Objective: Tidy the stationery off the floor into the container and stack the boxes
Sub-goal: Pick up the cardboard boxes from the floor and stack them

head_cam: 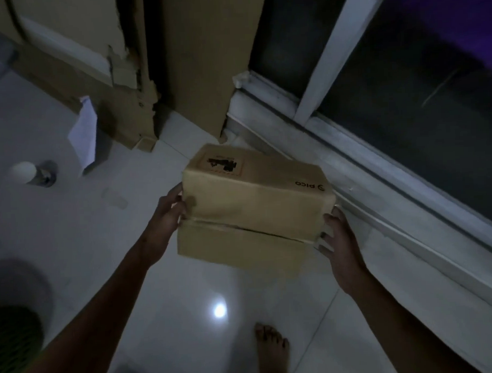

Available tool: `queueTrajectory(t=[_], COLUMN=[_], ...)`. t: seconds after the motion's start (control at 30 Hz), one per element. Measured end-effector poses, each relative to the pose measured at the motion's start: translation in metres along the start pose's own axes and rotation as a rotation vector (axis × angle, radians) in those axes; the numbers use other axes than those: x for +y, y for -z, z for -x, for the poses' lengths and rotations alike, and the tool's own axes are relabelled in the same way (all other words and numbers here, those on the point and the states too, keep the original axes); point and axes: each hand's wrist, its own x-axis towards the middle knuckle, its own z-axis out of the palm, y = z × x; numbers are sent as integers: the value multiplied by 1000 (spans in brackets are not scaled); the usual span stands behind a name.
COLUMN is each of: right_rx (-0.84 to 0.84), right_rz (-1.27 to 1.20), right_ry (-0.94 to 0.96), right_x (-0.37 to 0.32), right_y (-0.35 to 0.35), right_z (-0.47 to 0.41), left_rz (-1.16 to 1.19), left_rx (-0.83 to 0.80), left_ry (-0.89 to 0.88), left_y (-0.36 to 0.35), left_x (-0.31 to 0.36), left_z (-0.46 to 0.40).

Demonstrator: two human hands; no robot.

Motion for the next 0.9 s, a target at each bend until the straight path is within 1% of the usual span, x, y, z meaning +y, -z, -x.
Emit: queueTrajectory(t=[0.07, 0.17, 0.3, 0.43, 0.57, 0.7, 0.77, 0.9], right_rx=[-20, -48, -39, 85, 219, 295, 361, 498], right_rz=[2, 68, 88, 64, 9, -49, -73, -219], right_ry=[69, 151, 221, 261, 291, 300, 296, 277], right_x=[-16, -38, -68, -96, -105, -100, -93, -76], right_y=[17, 52, 109, 159, 220, 277, 308, 368], right_z=[33, 87, 171, 240, 305, 369, 401, 457], left_rz=[-4, -29, -33, -28, -35, -72, -103, -161], left_rx=[-35, -150, -245, -325, -420, -503, -566, -707], left_ry=[16, 12, -20, -43, -107, -198, -231, -320], left_y=[1, -7, -38, -80, -132, -187, -221, -306], left_x=[19, 46, 97, 149, 202, 250, 274, 325], left_z=[26, 69, 125, 165, 199, 228, 240, 273])
